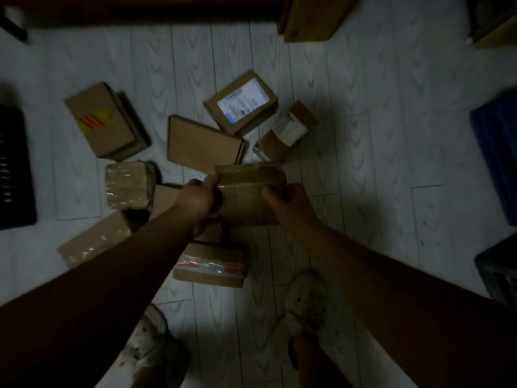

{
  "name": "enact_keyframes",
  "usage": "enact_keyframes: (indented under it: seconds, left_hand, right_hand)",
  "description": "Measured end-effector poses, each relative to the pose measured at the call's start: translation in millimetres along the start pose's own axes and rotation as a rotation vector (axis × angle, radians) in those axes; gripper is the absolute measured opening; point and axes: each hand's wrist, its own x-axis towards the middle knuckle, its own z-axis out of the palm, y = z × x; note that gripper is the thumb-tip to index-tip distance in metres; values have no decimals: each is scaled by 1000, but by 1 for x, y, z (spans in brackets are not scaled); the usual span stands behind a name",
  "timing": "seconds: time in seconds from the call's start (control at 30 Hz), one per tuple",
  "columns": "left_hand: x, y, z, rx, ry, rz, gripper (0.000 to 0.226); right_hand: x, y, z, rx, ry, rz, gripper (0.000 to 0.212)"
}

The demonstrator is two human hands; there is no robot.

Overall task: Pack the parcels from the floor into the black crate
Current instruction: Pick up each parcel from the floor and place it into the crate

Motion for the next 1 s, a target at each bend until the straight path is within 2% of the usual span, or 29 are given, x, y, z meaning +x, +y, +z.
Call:
enact_keyframes:
  seconds: [0.13,0.23,0.3,0.43,0.57,0.67,0.73,0.77,0.9,0.97,1.0]
  left_hand:
    - [-101,44,-59,-64,-31,114,35]
    - [-185,76,-109,-66,-119,220,26]
    - [-239,97,-140,-54,-116,303,25]
    - [-336,134,-199,-29,-119,455,10]
    - [-415,159,-238,59,-91,613,20]
    - [-468,167,-254,50,-47,719,34]
    - [-499,169,-265,44,-35,761,56]
    - [-515,168,-269,35,-24,774,58]
    - [-577,164,-286,-131,76,810,31]
    - [-602,161,-296,-181,134,828,25]
    - [-613,159,-301,-198,162,849,23]
  right_hand:
    - [-93,-76,9,123,60,-51,54]
    - [-172,-136,21,225,40,-134,50]
    - [-225,-175,31,221,26,-218,51]
    - [-324,-239,43,263,49,-320,39]
    - [-404,-286,52,198,199,-453,34]
    - [-450,-311,50,164,214,-551,34]
    - [-480,-324,45,93,195,-606,38]
    - [-495,-329,43,60,191,-637,43]
    - [-548,-343,37,8,132,-760,68]
    - [-572,-345,39,-5,44,-813,88]
    - [-582,-346,40,-33,13,-846,91]
